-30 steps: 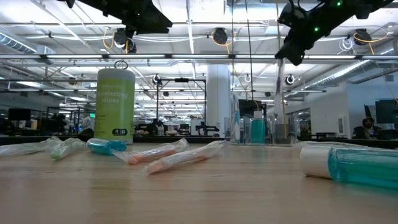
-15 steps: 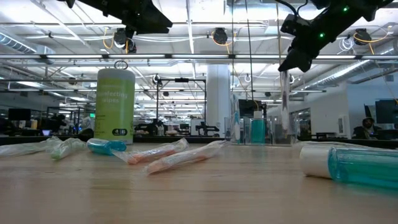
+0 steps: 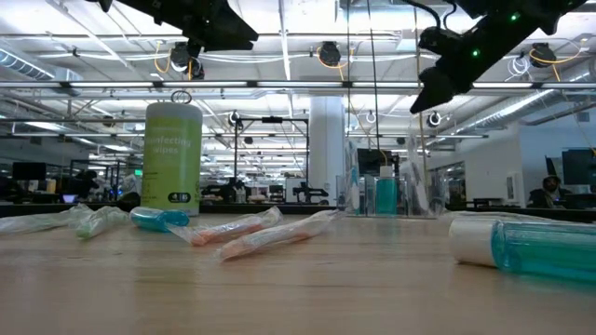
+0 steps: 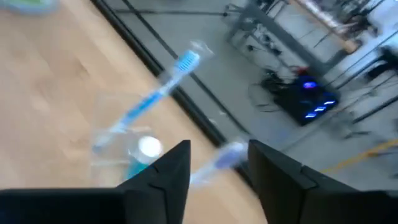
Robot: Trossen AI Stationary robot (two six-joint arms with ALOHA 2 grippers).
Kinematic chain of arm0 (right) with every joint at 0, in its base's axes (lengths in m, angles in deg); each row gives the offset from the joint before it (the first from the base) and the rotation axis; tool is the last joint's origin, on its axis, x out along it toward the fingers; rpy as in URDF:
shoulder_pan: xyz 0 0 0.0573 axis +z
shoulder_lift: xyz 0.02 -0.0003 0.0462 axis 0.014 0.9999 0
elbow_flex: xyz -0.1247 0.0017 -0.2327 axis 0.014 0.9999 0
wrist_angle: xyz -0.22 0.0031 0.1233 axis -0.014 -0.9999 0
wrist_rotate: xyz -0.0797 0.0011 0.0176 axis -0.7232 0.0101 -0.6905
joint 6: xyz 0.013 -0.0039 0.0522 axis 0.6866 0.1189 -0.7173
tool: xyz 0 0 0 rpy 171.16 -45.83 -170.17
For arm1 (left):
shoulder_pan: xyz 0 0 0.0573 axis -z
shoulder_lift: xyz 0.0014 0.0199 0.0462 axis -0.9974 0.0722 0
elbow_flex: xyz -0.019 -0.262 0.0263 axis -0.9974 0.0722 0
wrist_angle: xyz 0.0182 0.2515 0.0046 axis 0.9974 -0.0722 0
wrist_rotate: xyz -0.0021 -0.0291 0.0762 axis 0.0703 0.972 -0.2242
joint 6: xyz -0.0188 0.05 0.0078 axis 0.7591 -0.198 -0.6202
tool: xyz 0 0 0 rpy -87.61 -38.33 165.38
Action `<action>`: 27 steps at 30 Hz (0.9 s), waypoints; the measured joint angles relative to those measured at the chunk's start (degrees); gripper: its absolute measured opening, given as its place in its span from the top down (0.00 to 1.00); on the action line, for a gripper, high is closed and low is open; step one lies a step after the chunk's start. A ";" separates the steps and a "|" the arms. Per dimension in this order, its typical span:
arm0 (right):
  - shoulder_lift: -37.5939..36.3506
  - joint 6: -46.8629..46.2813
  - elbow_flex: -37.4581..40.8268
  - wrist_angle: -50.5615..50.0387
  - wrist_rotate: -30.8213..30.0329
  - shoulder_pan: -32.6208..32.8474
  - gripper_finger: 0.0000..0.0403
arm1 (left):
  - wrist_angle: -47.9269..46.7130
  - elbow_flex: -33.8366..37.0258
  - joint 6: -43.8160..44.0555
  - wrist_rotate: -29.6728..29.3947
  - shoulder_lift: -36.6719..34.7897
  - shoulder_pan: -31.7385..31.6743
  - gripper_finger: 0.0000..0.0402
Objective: Pick & Place toothbrushing station
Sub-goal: Put the green toothbrush into the transparent organizer
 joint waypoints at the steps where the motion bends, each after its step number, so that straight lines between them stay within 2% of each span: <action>1: -0.01 -1.42 0.00 0.45 1.97 0.16 0.60 | 0.00 0.00 0.00 0.00 0.00 0.00 0.60; 7: 0.00 -10.88 0.00 0.27 15.12 2.68 0.58 | -0.11 -0.01 1.01 0.01 1.56 -0.01 0.60; 13: -0.02 -18.59 3.31 3.80 21.07 7.24 0.59 | 0.07 0.00 4.15 0.02 6.27 0.00 0.60; 17: 0.00 -18.33 10.03 13.88 21.44 10.31 0.58 | -0.63 -0.01 8.31 0.13 7.56 0.08 0.60; 20: 0.02 -14.77 15.67 23.80 21.51 12.00 0.59 | -4.23 -0.02 12.58 1.12 7.28 0.80 0.60; 24: 0.00 -9.41 21.10 37.43 21.47 12.31 0.59 | -12.38 -0.11 22.59 1.56 6.32 3.14 0.60; 27: 0.01 -5.26 23.92 47.29 21.25 11.83 0.59 | -22.06 0.03 31.47 1.56 6.54 5.54 0.60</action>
